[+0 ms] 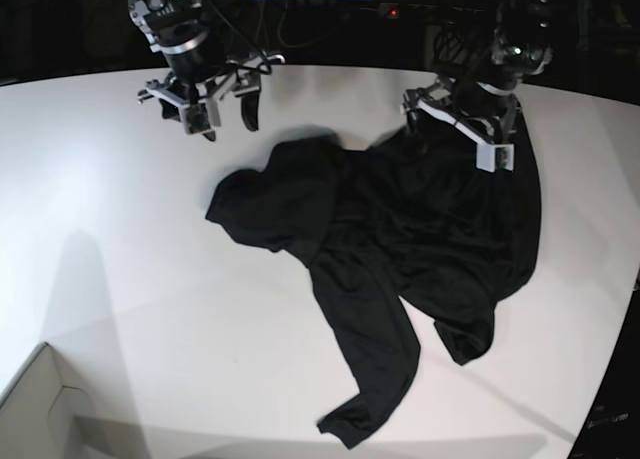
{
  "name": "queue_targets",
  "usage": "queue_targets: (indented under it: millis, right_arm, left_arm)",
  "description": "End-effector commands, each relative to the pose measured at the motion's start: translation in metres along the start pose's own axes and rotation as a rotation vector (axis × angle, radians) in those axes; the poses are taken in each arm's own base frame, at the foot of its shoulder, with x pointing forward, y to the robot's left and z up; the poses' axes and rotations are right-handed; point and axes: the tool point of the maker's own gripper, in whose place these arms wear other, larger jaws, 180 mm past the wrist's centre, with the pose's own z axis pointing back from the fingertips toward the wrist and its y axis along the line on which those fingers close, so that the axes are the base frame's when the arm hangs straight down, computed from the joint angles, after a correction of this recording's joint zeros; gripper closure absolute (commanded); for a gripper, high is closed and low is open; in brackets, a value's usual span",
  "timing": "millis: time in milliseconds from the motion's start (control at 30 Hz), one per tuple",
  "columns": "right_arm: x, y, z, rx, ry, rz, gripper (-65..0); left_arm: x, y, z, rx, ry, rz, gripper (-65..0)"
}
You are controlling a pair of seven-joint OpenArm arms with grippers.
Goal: Layout the t-shirt on the table in an organized manner, then fold the t-shirt properly
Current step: 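Lower the right gripper onto the shirt edge nearest it and grasp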
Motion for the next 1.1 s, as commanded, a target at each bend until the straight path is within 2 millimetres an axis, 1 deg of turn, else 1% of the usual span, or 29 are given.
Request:
queue_targets:
  millis: [0, 67, 100, 200, 300, 367, 433, 600, 700, 767, 900, 1000, 1067]
  right_arm:
    - [0.01, 0.006, 0.003, 0.019, -0.038, -0.005, -38.3]
    - [0.01, 0.014, 0.003, 0.039, -0.038, -0.006, -41.2]
    - [0.009, 0.016, 0.003, 0.043, -0.035, -0.006, -41.9]
    - [0.003, 0.017, 0.001, 0.046, -0.021, -0.006, -42.1]
    - [0.006, 0.017, -0.007, 0.048, -0.025, 0.0, -42.1]
    - [0.002, 0.018, -0.012, 0.054, -0.015, 0.005, -42.1]
    - [0.001, 0.019, -0.016, 0.055, -0.012, 0.007, -42.1]
    - [0.013, 0.024, -0.028, 0.05, -0.037, -0.032, -42.1]
    - [0.01, 0.028, -0.034, 0.056, -0.027, -0.04, -42.3]
    - [0.01, 0.04, -0.039, 0.079, -0.023, -0.053, -42.7]
    - [0.005, 0.055, -0.047, 0.116, -0.009, -0.045, -42.7]
    - [0.001, 0.064, -0.055, 0.135, 0.004, -0.041, -42.6]
    - [0.002, 0.066, -0.062, 0.135, 0.006, -0.05, -42.5]
  left_arm:
    - [0.01, -0.001, 0.001, -0.008, -0.037, 0.001, -48.0]
    - [0.004, 0.001, 0.001, 0.001, -0.025, 0.014, -48.1]
    - [0.002, 0.006, 0.003, 0.016, -0.023, 0.025, -48.1]
    - [-0.001, 0.012, 0.005, 0.041, -0.03, 0.068, -48.1]
    - [-0.004, 0.02, 0.006, 0.066, -0.028, 0.09, -48.1]
    - [-0.008, 0.022, 0.003, 0.07, -0.016, 0.095, -48.1]
    - [-0.009, 0.022, 0.003, 0.071, -0.015, 0.096, -48.1]
    - [-0.009, 0.023, 0.005, 0.073, -0.013, 0.093, -48.1]
    - [-0.018, 0.027, 0.01, 0.083, 0.007, 0.089, -48.0]
    - [-0.017, 0.035, 0.019, 0.108, -0.004, 0.097, -48.0]
    - [-0.011, 0.053, 0.036, 0.161, -0.033, 0.106, -48.0]
    - [-0.011, 0.067, 0.039, 0.195, -0.034, 0.108, -48.1]
    - [-0.017, 0.078, 0.039, 0.223, -0.021, 0.123, -48.1]
